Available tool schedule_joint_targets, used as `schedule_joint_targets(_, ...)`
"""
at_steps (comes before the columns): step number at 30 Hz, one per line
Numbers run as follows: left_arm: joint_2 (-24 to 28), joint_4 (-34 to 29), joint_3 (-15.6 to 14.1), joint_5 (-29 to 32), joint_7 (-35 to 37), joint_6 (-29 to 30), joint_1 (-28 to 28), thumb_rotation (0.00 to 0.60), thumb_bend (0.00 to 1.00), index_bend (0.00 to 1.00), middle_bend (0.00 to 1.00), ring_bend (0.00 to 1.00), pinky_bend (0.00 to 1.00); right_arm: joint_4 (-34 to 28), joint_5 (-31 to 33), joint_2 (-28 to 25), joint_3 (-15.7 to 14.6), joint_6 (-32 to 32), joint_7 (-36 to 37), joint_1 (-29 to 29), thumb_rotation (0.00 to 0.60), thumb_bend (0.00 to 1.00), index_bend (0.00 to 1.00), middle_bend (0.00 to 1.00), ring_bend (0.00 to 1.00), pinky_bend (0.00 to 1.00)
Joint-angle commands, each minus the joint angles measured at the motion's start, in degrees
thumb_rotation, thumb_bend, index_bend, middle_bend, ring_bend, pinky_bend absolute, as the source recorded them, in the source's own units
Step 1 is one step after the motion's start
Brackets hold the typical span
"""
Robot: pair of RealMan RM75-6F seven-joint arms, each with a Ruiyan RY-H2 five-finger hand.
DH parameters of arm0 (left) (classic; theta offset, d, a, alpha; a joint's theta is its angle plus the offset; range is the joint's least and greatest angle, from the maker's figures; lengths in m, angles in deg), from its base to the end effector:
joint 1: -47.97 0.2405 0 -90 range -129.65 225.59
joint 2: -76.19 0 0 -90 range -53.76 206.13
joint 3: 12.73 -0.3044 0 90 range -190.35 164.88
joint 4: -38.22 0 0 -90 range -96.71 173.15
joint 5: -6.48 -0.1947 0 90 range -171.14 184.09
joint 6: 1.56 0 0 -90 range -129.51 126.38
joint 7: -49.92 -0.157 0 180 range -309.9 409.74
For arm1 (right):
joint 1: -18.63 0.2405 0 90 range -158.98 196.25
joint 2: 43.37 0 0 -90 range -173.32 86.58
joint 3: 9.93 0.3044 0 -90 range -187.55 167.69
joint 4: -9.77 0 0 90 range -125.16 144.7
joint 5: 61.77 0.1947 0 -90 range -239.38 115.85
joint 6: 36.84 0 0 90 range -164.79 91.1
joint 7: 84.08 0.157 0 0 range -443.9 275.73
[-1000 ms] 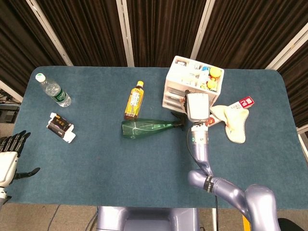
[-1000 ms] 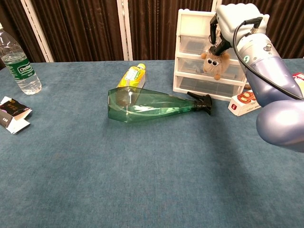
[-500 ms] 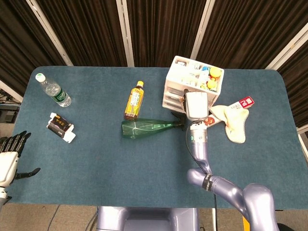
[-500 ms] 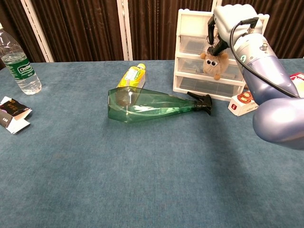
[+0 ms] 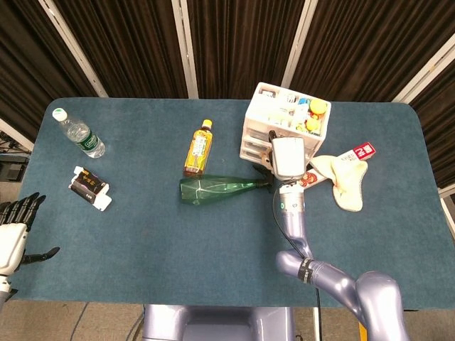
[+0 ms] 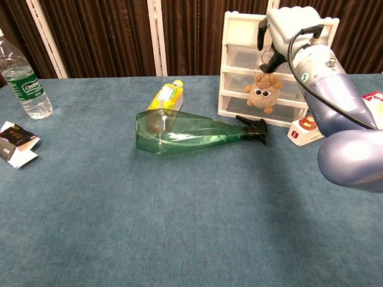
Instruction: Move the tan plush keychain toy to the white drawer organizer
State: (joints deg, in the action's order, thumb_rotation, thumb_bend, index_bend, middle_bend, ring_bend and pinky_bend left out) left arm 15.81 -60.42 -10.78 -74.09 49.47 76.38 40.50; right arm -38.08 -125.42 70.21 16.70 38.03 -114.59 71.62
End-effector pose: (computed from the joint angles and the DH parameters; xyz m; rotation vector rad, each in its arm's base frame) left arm -0.3431 0.2055 0.1921 -1.4023 -1.0499 -0.8368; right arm -0.1261 -0.4655 -0.0149 1.2979 -0.5388 1.0070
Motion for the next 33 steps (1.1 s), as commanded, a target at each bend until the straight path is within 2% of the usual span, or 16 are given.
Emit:
schedule_joint_targets(1,-0.01,0.01,-0.05,-0.03,0.02,-0.04,0.01,0.600,0.02,0.00,0.00,0.00,0.00,-0.52,-0.49,-0.24,-0.19,0.59,0.31,-0.21,0.600,0.19,0.45,1.00,1.00,0.89)
schedule_joint_targets(6,0.00,0.12,-0.07,-0.14,0.11,0.05,0.03,0.600,0.02,0.00,0.00,0.00,0.00,-3.31,-2.33,-1.77,-0.97,2.93,1.29,-1.37,0.600,0.19,0.44,1.00,1.00,0.89)
schedule_joint_targets(11,0.09,0.12,-0.16,-0.25,0.24,0.10,0.10,0.600,0.02,0.00,0.00,0.00,0.00,-10.91,-5.94,-5.59,-3.55,7.28,1.97,-4.81,0.600,0.19,0.42,1.00,0.99,0.86)
schedule_joint_targets(15,0.17,0.08,-0.35,-0.76,0.12,0.46,0.24,0.600,0.02,0.00,0.00,0.00,0.00,-20.22,-9.53,-11.01,-7.40,11.40,0.81,-9.65,0.600,0.18,0.38,0.99,0.91,0.76)
schedule_joint_targets(17,0.15,0.09,-0.51,-1.25,-0.02,0.80,0.37,0.600,0.02,0.00,0.00,0.00,0.00,-25.46,-11.70,-14.45,-10.12,13.60,0.36,-12.75,0.600,0.18,0.36,0.94,0.86,0.70)
schedule_joint_targets(20,0.07,0.12,-0.65,-1.92,-0.32,1.51,0.60,0.600,0.02,0.00,0.00,0.00,0.00,-32.22,-14.51,-19.37,-14.44,16.29,1.07,-17.44,0.600,0.17,0.31,0.80,0.74,0.54)
schedule_joint_targets(23,-0.06,0.23,-0.76,-2.48,-0.82,2.24,0.85,0.600,0.02,0.00,0.00,0.00,0.00,-38.35,-16.62,-24.68,-19.48,17.59,2.31,-22.14,0.600,0.13,0.23,0.58,0.52,0.38)
schedule_joint_targets(26,-0.21,0.42,-0.87,-2.79,-1.38,2.77,1.08,0.600,0.02,0.00,0.00,0.00,0.00,-43.45,-18.44,-30.22,-24.67,18.23,3.20,-26.42,0.600,0.11,0.15,0.43,0.33,0.28)
schedule_joint_targets(31,-0.48,0.84,-1.02,-3.15,-2.87,3.54,1.43,0.600,0.02,0.00,0.00,0.00,0.00,-47.04,-21.73,-36.67,-31.02,19.86,5.63,-31.79,0.600,0.09,0.06,0.16,0.05,0.10)
schedule_joint_targets(33,-0.66,1.08,-1.04,-3.30,-3.51,3.96,1.60,0.600,0.02,0.00,0.00,0.00,0.00,-47.06,-22.16,-38.69,-33.11,20.23,6.41,-33.89,0.600,0.08,0.03,0.08,0.00,0.06)
